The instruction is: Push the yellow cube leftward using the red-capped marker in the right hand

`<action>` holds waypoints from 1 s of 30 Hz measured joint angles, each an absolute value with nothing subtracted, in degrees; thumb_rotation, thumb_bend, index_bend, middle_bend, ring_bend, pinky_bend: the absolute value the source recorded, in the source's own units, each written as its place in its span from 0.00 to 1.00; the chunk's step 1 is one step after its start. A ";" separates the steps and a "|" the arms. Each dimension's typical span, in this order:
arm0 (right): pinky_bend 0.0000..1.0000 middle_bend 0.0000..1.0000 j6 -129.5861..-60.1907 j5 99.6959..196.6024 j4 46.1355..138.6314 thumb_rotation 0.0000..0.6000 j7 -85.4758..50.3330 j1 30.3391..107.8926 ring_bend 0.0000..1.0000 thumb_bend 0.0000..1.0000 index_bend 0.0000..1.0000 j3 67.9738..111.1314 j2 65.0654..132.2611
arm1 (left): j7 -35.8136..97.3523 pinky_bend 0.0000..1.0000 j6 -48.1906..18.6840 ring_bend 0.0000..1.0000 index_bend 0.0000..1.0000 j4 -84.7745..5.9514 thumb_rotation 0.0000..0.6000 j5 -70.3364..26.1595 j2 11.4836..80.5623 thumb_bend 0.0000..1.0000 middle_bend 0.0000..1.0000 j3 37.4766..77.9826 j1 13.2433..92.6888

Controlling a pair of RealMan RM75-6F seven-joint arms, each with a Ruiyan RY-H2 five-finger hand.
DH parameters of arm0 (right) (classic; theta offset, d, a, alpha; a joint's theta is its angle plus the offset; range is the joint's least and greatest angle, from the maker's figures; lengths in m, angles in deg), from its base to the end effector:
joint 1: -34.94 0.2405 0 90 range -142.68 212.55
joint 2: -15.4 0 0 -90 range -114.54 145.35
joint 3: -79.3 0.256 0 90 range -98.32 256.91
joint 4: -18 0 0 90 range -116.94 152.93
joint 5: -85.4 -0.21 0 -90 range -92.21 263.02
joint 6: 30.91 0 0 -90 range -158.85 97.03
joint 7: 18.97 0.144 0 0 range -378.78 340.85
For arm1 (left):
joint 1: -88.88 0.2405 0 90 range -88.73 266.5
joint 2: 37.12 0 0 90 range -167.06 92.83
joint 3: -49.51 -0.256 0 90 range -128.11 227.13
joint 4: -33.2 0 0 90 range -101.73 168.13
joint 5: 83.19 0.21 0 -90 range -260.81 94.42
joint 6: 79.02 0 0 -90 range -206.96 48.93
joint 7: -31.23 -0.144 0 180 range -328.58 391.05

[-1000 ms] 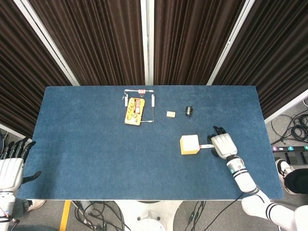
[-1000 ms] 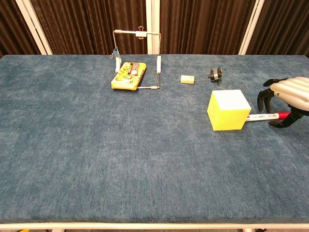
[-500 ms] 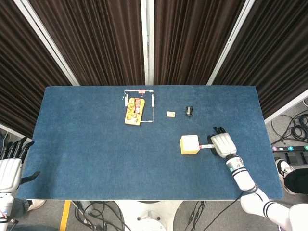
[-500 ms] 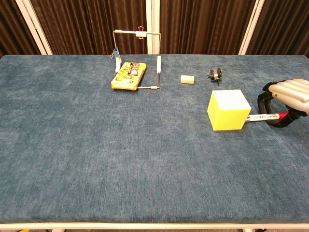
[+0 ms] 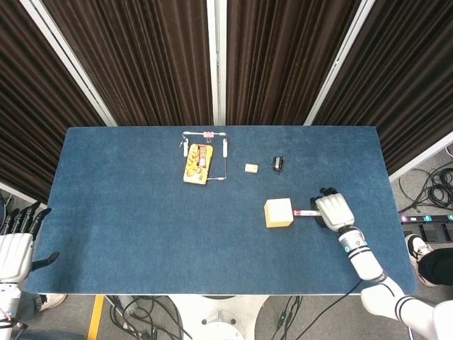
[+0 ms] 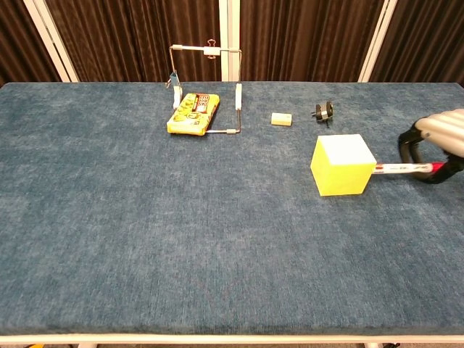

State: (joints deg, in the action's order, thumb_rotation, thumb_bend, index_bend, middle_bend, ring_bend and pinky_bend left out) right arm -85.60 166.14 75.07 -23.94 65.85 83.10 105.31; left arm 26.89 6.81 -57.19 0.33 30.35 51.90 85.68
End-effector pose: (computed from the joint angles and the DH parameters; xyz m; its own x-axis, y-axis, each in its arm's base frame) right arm -0.3029 -0.3344 0.0135 0.6501 -0.2349 0.7226 -0.7573 -0.2783 0.5908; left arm -0.3232 0.1701 0.1462 0.4393 0.0145 0.8982 0.8963 0.0599 -0.4394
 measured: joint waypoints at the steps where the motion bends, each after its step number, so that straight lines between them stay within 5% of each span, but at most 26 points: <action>1: 0.24 0.65 -85.82 166.36 75.43 1.00 -23.60 65.69 0.22 0.46 0.68 82.92 104.62 | 26.85 0.07 6.87 0.10 0.19 -57.17 1.00 0.35 30.40 0.03 0.15 51.86 85.73; 10: 0.24 0.66 -85.57 166.73 78.31 1.00 -23.11 65.95 0.23 0.47 0.69 82.71 101.90 | 27.11 0.07 6.95 0.10 0.19 -57.04 1.00 1.01 30.36 0.03 0.15 51.51 85.82; 30: 0.38 0.69 -80.67 162.15 85.42 1.00 -35.16 73.27 0.31 0.48 0.72 87.09 108.55 | 29.90 0.07 7.31 0.10 0.19 -54.44 1.00 1.75 31.09 0.03 0.15 51.40 86.03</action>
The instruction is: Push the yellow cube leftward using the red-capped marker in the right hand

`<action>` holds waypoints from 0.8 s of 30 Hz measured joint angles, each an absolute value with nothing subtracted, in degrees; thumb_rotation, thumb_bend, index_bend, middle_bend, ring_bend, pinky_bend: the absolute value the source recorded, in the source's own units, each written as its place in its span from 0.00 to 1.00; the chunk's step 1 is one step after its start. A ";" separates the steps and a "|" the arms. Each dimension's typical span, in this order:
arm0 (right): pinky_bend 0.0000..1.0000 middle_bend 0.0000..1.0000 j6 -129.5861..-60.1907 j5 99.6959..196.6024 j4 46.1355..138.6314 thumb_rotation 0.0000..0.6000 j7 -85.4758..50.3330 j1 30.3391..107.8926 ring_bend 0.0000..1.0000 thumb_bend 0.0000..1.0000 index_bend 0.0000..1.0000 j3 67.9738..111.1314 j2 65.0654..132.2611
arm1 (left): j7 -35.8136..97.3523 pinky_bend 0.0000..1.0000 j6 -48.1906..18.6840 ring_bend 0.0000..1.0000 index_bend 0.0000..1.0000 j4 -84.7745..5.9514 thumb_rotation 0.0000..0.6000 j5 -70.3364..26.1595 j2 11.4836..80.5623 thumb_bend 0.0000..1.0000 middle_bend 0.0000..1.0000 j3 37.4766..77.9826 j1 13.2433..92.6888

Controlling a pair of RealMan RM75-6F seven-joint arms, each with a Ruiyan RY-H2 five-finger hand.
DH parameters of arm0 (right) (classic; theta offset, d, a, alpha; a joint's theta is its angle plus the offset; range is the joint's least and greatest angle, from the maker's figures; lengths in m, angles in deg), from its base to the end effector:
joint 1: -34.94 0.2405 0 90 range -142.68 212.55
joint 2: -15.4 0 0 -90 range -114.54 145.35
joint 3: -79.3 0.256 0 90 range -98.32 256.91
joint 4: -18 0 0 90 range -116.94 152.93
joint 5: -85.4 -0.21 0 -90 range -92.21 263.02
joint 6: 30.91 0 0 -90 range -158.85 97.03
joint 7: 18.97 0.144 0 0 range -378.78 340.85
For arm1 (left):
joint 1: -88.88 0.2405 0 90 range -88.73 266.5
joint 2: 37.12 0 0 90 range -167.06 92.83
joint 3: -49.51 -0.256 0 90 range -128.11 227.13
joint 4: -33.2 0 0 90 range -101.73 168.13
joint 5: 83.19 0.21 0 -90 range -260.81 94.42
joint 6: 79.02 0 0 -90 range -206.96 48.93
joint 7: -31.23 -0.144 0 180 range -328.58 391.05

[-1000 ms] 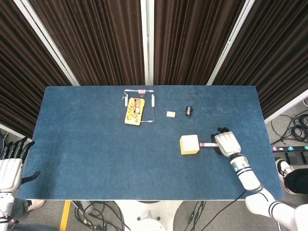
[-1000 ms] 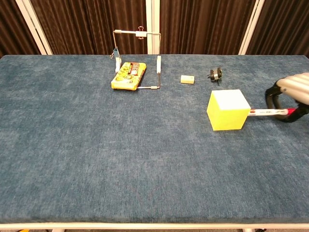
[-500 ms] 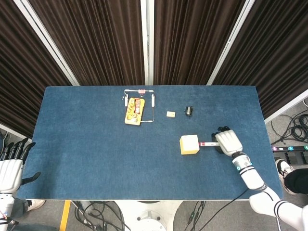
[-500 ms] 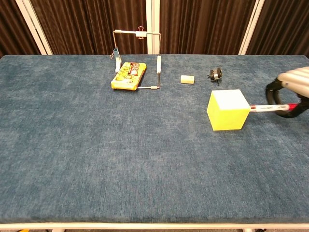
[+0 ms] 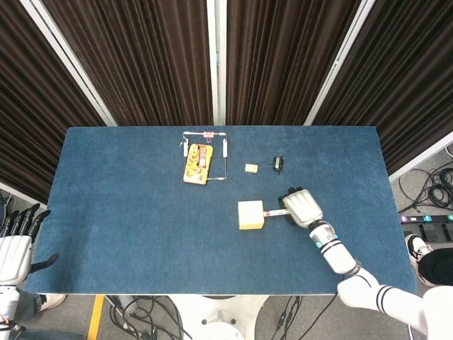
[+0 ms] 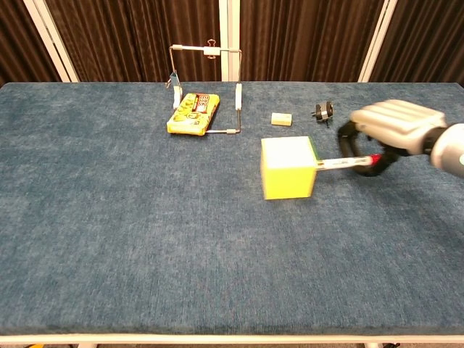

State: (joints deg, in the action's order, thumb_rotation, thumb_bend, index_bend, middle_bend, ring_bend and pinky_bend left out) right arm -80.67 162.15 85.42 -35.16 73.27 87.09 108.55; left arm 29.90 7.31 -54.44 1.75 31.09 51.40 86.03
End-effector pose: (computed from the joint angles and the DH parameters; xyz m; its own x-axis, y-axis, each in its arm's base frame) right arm -0.2105 -0.3482 -0.0340 0.6408 -0.2284 0.7329 -0.7416 -0.4310 0.5141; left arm -0.3293 0.1669 0.1452 0.4258 0.0117 0.9047 0.9037 0.0439 -0.4259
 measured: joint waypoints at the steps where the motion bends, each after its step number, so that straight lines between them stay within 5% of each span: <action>1: 0.38 0.69 -80.50 161.66 85.84 1.00 -36.07 73.71 0.31 0.48 0.72 87.44 109.05 | 29.94 0.07 7.29 0.10 0.19 -54.32 1.00 1.77 31.13 0.03 0.15 51.43 85.99; 11: 0.39 0.69 -78.57 154.62 90.04 1.00 -45.21 78.32 0.32 0.48 0.72 90.62 113.62 | 30.29 0.07 6.86 0.10 0.19 -53.82 1.00 2.01 31.22 0.03 0.15 51.61 85.52; 24: 0.39 0.69 -80.03 150.65 96.20 1.00 -48.09 76.78 0.33 0.48 0.72 88.38 108.30 | 30.40 0.07 6.79 0.10 0.19 -53.77 1.00 2.30 31.50 0.03 0.15 51.42 85.44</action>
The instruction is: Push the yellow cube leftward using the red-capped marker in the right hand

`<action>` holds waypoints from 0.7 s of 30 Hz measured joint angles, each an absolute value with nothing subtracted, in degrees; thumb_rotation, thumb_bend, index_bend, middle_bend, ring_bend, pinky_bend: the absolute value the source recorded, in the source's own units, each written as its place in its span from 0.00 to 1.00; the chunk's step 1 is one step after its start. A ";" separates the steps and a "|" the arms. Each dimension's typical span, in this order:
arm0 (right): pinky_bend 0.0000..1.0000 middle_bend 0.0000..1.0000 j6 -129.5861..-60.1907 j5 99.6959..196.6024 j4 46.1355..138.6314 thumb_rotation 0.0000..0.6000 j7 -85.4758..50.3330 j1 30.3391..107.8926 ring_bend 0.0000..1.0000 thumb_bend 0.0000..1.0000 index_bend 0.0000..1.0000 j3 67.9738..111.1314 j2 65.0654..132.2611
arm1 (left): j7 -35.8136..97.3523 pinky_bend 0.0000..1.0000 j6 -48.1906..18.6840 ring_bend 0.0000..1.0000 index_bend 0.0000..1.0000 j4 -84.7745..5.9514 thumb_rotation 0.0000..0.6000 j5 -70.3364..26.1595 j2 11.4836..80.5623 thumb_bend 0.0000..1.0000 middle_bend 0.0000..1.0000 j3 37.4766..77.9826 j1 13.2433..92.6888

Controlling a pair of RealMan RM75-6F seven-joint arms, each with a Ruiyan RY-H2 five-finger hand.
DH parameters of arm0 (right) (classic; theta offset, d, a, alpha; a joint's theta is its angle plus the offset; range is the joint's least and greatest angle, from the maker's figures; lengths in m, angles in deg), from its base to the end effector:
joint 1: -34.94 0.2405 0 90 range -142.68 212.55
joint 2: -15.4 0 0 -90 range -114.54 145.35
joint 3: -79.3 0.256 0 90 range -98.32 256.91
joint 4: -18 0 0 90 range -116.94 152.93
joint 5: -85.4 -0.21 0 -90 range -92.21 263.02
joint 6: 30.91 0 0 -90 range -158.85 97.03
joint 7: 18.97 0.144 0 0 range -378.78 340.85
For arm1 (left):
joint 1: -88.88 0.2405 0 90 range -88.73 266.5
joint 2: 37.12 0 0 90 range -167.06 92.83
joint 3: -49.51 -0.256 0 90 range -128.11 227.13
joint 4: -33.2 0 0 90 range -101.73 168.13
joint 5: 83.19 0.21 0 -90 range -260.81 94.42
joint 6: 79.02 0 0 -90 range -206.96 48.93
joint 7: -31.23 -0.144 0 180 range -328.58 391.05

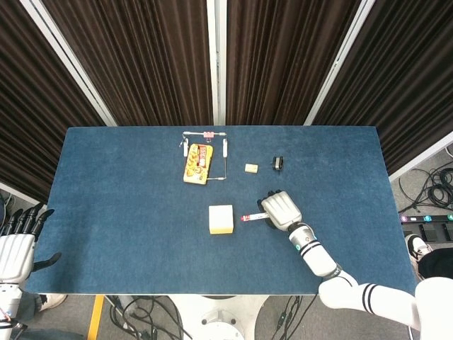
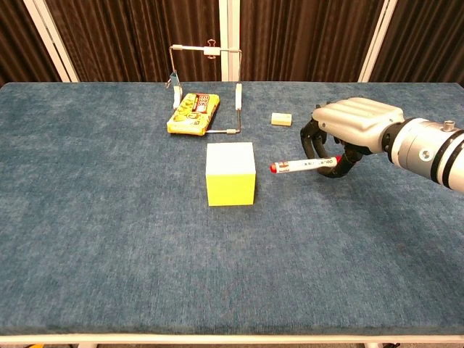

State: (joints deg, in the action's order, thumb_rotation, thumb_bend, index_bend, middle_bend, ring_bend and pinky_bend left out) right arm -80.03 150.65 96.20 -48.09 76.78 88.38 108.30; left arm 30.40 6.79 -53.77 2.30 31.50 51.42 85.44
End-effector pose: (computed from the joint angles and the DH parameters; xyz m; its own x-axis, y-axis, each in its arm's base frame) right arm -0.1643 -0.3393 -0.0468 0.6337 -0.2627 0.7276 -0.7472 -0.4512 0.4879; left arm -0.3284 0.1704 0.1422 0.4224 0.0154 0.9063 0.9059 0.0255 -0.4227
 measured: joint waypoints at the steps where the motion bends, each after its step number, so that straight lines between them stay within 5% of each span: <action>1: 0.39 0.69 -79.95 150.20 96.18 1.00 -48.44 76.93 0.33 0.48 0.72 88.37 108.48 | 30.39 0.07 6.87 0.10 0.19 -53.77 1.00 2.44 31.51 0.03 0.15 51.39 85.44; 21: 0.37 0.69 -79.27 134.57 92.67 1.00 -63.06 88.14 0.33 0.48 0.72 92.43 121.18 | 30.98 0.07 6.98 0.10 0.19 -53.21 1.00 2.40 31.42 0.03 0.15 51.21 85.68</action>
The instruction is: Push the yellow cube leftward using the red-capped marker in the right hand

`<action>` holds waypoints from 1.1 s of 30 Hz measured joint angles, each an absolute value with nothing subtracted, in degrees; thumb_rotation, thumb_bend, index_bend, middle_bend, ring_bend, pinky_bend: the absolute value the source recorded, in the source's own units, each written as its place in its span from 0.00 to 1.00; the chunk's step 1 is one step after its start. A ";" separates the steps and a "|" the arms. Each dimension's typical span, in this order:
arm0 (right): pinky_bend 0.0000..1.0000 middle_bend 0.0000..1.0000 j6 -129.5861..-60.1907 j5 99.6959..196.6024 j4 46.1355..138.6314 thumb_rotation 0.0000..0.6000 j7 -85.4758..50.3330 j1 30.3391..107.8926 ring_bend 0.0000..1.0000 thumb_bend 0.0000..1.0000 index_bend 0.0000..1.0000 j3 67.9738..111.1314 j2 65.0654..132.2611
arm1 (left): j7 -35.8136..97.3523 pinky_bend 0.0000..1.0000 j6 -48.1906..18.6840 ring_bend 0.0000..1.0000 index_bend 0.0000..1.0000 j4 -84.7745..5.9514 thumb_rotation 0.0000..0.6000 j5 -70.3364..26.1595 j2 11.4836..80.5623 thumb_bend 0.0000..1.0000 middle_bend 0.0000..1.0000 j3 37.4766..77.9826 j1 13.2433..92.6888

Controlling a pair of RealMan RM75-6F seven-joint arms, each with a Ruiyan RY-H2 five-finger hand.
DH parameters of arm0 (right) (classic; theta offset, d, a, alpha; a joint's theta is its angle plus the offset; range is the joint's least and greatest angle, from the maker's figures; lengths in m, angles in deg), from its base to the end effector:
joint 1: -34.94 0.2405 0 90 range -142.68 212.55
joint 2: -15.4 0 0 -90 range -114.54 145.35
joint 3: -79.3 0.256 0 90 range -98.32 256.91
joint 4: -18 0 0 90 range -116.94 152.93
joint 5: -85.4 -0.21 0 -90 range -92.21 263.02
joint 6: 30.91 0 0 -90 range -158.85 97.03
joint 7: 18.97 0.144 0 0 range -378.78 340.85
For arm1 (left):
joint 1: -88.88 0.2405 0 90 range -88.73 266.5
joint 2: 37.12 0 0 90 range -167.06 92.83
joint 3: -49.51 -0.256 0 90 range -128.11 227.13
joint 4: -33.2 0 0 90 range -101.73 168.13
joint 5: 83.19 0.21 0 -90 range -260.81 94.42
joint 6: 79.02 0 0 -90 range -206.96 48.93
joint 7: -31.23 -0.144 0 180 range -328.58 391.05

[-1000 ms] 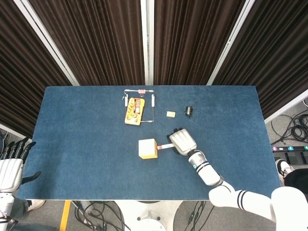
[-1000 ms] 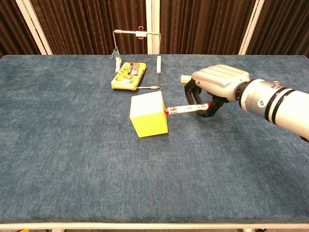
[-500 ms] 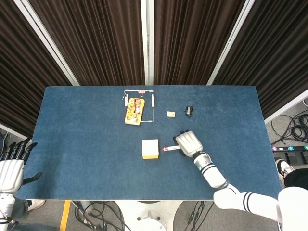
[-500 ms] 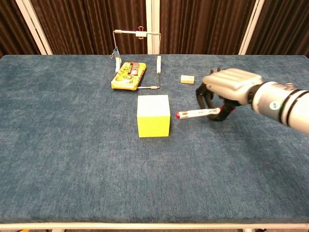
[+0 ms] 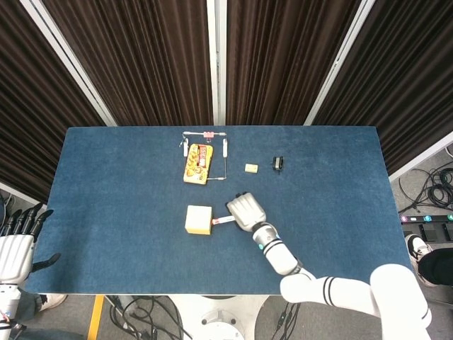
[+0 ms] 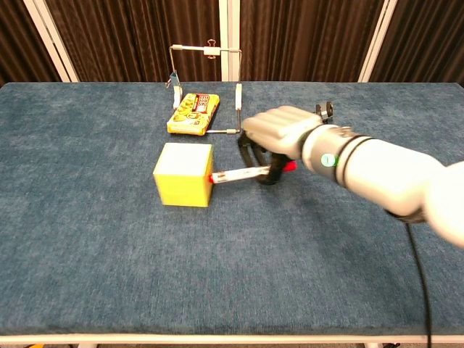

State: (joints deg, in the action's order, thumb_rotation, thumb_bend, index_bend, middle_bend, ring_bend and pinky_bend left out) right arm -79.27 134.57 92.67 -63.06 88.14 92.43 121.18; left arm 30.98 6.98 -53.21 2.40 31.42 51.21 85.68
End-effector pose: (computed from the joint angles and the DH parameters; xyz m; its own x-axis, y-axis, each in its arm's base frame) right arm -0.0787 -0.3424 -0.1106 0.6502 -0.2827 0.7052 -0.7268 -0.5019 0.4689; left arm -0.3310 0.1684 0.1435 0.4236 0.0167 0.9057 0.9052 0.0280 -0.4240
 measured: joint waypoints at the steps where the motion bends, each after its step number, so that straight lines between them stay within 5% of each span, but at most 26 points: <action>1: 0.37 0.69 -79.20 133.89 92.27 1.00 -63.40 88.82 0.33 0.48 0.72 92.75 121.81 | 30.96 0.07 7.02 0.10 0.19 -53.25 1.00 2.45 31.40 0.03 0.15 51.18 85.70; 10: 0.37 0.69 -79.86 131.48 91.34 1.00 -64.35 91.97 0.33 0.48 0.73 93.81 123.61 | 30.95 0.07 7.82 0.10 0.19 -53.77 1.00 3.19 31.00 0.03 0.15 51.13 85.81; 19: 0.33 0.66 -83.48 133.18 98.01 1.00 -63.28 86.61 0.29 0.47 0.66 88.34 113.10 | 31.63 0.07 8.22 0.10 0.19 -53.56 1.00 3.38 31.24 0.03 0.15 51.26 85.89; 22: 0.30 0.60 -84.09 133.23 99.77 1.00 -62.71 84.15 0.25 0.44 0.57 85.43 108.97 | 31.57 0.07 8.28 0.10 0.19 -53.50 1.00 3.64 31.37 0.03 0.15 51.25 85.81; 29: 0.23 0.37 -82.68 129.80 100.12 1.00 -62.23 82.14 0.09 0.20 0.22 82.29 106.62 | 31.24 0.07 8.91 0.10 0.19 -54.06 1.00 4.18 31.26 0.03 0.15 51.30 85.80; 33: 0.22 0.32 -83.59 130.67 101.75 1.00 -61.06 81.16 0.07 0.18 0.15 81.79 105.28 | 31.23 0.07 9.31 0.10 0.19 -54.42 1.00 4.21 31.07 0.03 0.15 51.24 86.10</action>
